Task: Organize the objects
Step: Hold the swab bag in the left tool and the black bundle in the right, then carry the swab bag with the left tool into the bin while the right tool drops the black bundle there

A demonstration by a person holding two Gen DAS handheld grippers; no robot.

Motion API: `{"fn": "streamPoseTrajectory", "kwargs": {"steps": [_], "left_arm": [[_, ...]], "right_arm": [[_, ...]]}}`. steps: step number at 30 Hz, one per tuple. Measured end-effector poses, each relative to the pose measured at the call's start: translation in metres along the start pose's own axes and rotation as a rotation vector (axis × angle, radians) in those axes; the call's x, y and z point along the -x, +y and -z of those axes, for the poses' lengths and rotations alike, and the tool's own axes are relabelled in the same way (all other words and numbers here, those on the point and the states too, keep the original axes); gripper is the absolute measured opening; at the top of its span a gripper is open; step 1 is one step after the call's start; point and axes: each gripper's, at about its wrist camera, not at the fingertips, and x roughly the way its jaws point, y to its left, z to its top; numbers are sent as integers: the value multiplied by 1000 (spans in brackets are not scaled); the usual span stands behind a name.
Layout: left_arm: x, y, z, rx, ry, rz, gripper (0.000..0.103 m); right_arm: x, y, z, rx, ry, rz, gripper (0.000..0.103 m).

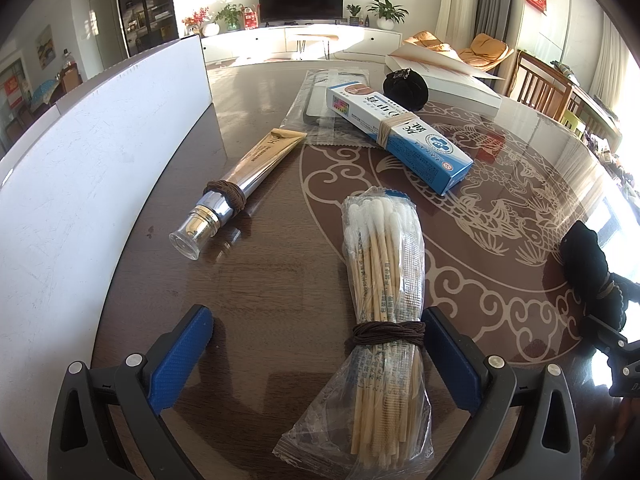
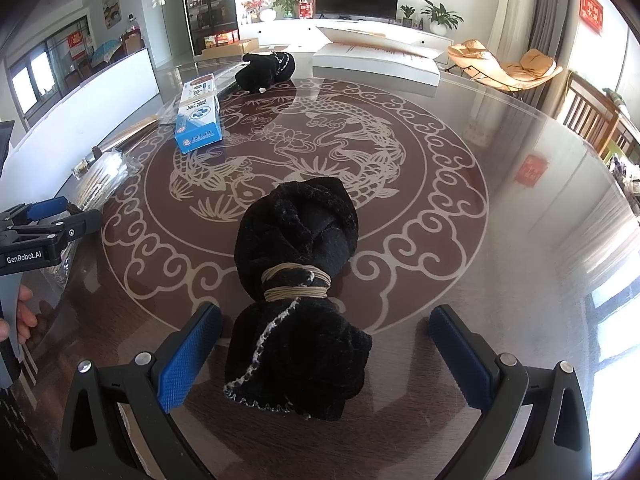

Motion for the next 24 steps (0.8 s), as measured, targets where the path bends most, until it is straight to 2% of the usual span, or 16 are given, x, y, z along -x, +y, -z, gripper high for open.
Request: {"fn": "streamPoseTrajectory", "kwargs": {"steps": [2, 7, 9, 10, 11, 13, 15, 18, 20, 21, 22, 23, 24], "left_arm": [[-1, -1, -1, 12, 12, -12, 103], [-6, -5, -13, -7, 200, -2, 103], [-6, -5, -17, 12, 200, 21, 103], [-4, -5, -17, 19, 171, 27, 91], [-1, -7, -17, 4, 140, -13, 77], [7, -12, -13, -26, 95, 5, 30], [14, -9, -5, -19, 95, 44, 28], [29, 3, 12, 13, 85, 71, 28], [38, 12, 21, 41, 79, 90, 28], [40, 17, 24, 56, 77, 98, 28], [41, 18, 23, 66, 77, 105, 28], [45, 20, 26, 73, 74, 110, 28], [49, 22, 28, 79, 70, 117, 28]], "right_arm": [[0, 0, 0, 2, 0, -2, 103], [0, -1, 0, -5, -4, -15, 103], [0, -1, 0, -11, -4, -12, 103], [0, -1, -1, -11, -4, -9, 103], [0, -1, -1, -9, -3, -7, 103], [-1, 0, -1, -2, 3, 0, 103], [-1, -1, -2, 9, 17, -20, 103], [3, -7, -11, 9, 58, -115, 103], [7, -3, -17, 43, 54, -107, 100], [5, 2, -20, 76, 67, -98, 96], [1, 8, -24, 107, 85, -94, 77], [-4, 14, -26, 134, 107, -91, 51], [-2, 20, -27, 163, 87, -64, 45]]}}
